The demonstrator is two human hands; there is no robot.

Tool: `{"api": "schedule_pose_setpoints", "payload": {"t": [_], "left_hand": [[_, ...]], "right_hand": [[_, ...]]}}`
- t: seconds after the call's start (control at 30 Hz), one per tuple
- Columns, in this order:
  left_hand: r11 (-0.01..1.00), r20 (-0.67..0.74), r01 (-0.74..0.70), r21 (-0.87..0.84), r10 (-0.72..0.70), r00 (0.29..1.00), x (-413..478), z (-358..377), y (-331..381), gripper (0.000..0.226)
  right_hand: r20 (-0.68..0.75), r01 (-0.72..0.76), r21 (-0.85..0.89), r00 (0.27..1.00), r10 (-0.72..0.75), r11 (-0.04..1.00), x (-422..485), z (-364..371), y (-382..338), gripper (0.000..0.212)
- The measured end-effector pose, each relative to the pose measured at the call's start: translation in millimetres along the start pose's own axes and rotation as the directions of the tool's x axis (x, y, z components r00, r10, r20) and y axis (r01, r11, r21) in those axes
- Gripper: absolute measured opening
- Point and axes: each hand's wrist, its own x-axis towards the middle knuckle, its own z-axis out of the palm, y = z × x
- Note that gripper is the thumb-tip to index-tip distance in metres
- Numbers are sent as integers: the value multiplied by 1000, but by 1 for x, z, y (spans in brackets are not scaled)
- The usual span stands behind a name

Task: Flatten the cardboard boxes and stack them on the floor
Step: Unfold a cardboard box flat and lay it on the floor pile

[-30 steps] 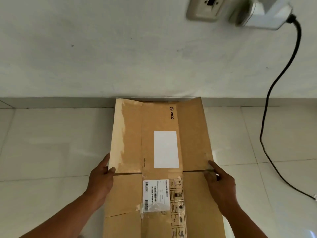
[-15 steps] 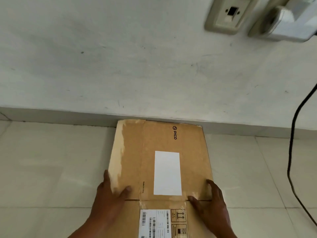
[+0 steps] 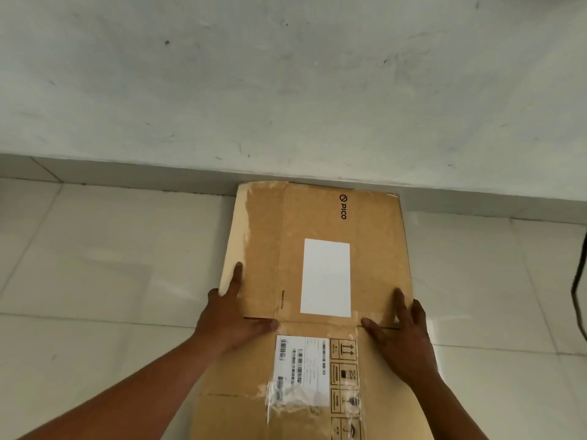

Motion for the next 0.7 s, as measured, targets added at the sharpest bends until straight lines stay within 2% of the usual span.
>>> {"api": "schedule_pose_setpoints", "payload": {"t": [0.07,0.13,0.2,0.23,0.3,0.4,0.5,0.7], "left_hand": [[995,-82,9,100,-1,997,-2,2,7,151],[937,-167,-96,335,159,973,-2,3,19,140],[820,-75,-271,504,355,932,-3,4,36,123],[781,2,-338,524,396,918,-3,5,43,115],[772,158,-398,496,371,915,1,6,51,111],[721,309,-433,541,309,900,6,2,51,145],[666,310,-432,608,302,902,6,9,48,164],[653,256,-395,646,303,918,9,23,47,166]], "right_hand": [[-43,55,-155,997,-63,986,-1,-1,-5,103],[-79,142,-371,980,-183,918,-2,-5,-17,85],[-28,290,-460,940,-340,840,-3,-8,-31,73],[26,377,-453,911,-411,808,-4,-6,-37,71],[143,505,-409,858,-494,760,-8,-1,-44,80],[272,539,-442,842,-466,717,-16,10,-45,123],[305,522,-500,853,-424,691,-16,17,-46,138],[294,492,-506,871,-395,709,-15,24,-48,140]]}}
